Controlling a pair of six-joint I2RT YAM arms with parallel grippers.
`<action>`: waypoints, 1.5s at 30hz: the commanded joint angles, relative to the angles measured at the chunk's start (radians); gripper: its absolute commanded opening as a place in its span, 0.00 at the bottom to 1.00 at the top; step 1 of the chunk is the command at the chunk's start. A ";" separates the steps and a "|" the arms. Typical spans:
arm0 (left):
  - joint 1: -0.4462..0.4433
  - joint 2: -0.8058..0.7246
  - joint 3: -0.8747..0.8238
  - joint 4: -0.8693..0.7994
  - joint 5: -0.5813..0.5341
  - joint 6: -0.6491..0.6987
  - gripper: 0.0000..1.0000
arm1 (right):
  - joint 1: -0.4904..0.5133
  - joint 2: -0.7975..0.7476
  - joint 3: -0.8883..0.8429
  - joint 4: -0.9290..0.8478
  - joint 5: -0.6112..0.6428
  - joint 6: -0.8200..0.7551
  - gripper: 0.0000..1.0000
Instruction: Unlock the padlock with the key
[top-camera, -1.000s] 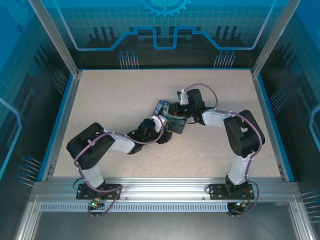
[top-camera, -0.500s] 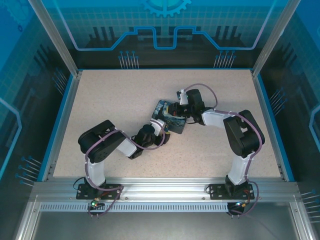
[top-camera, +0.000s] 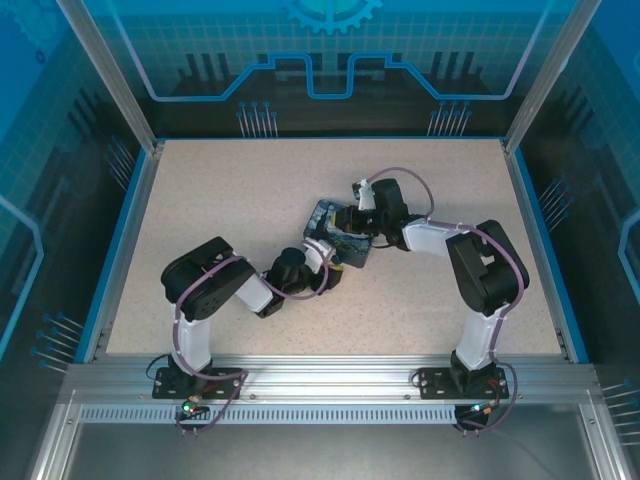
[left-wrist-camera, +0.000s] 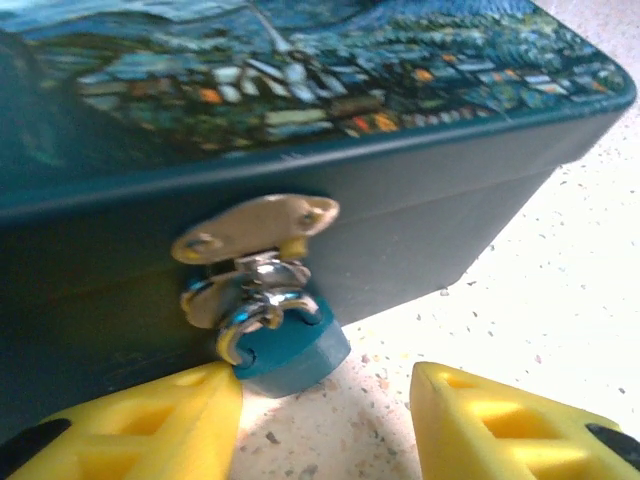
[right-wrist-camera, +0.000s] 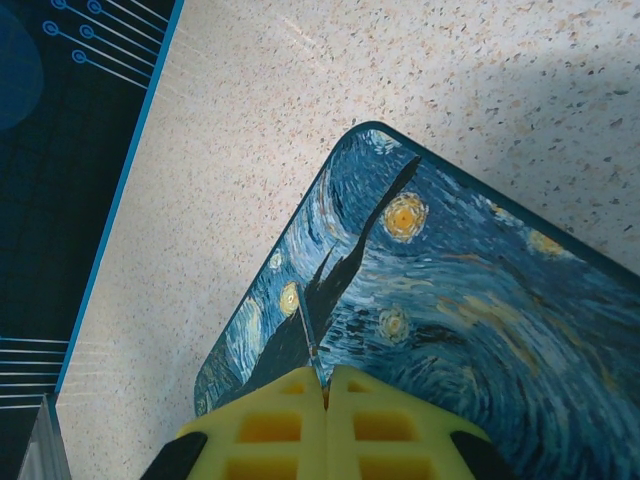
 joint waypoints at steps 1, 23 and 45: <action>0.055 0.021 -0.030 0.126 0.134 -0.060 0.45 | 0.030 0.033 -0.035 -0.123 -0.001 0.008 0.00; 0.141 0.069 0.047 0.071 0.338 -0.139 0.48 | 0.031 0.034 -0.034 -0.114 -0.010 0.007 0.00; 0.143 0.073 0.086 0.070 0.441 -0.182 0.39 | 0.031 0.029 -0.043 -0.101 -0.009 0.017 0.00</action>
